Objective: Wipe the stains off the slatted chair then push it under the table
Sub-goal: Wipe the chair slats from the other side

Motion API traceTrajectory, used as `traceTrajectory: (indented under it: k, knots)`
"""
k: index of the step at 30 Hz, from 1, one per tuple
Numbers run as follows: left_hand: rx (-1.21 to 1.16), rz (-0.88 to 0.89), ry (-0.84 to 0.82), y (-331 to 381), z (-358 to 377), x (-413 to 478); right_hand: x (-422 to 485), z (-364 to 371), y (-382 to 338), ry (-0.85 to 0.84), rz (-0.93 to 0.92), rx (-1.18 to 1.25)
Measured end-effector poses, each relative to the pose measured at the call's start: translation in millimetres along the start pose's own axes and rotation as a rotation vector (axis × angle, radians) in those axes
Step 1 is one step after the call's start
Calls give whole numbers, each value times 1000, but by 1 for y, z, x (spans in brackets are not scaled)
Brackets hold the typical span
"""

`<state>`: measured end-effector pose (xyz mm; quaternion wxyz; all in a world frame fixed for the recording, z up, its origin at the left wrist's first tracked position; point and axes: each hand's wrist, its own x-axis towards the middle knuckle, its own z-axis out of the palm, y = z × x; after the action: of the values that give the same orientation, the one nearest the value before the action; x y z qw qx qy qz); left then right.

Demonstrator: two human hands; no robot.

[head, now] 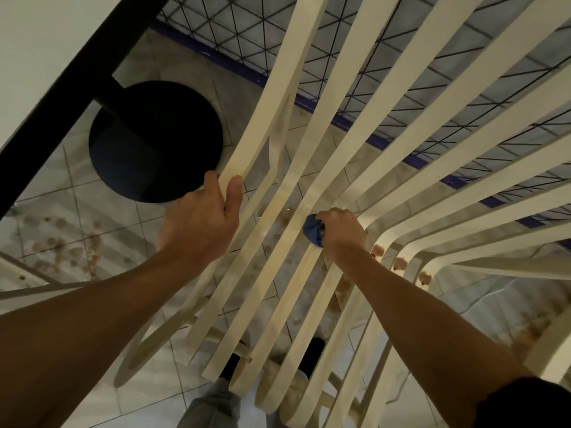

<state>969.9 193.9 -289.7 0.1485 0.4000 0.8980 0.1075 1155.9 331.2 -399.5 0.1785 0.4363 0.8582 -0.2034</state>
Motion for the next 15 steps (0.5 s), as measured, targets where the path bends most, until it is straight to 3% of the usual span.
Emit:
traceTrajectory:
  k: [5, 10, 15]
  knots:
    - [10, -10, -5, 5, -3, -1, 6, -12, 16, 151, 63, -75]
    - [19, 12, 10, 1, 0, -2, 6, -5, 5, 84, 242, 182]
    - [16, 3, 6, 2, 0, -1, -7, 9, -4, -21, 152, 185]
